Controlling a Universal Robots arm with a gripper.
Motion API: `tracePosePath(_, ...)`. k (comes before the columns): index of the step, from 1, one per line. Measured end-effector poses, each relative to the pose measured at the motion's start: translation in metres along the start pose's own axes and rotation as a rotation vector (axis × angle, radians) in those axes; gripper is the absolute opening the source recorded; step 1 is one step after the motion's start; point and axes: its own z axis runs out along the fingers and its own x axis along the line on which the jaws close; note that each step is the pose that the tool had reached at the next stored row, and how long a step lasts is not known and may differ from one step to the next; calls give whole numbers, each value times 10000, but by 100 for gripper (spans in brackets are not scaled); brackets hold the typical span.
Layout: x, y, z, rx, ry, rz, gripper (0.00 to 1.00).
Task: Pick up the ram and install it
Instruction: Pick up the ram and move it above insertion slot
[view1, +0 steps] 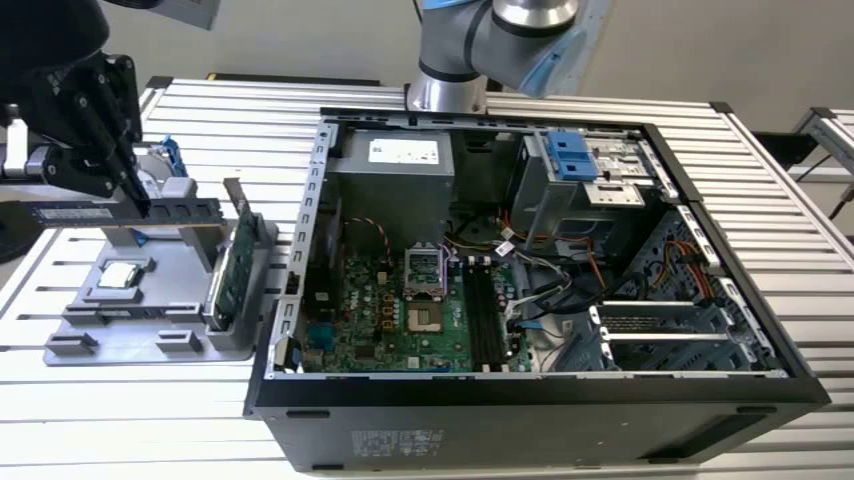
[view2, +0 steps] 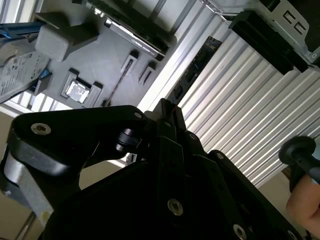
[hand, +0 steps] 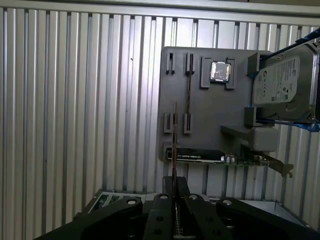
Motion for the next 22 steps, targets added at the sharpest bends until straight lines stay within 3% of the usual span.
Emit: tracePosePath(22,14,-320,-1,0,-1,1,0)
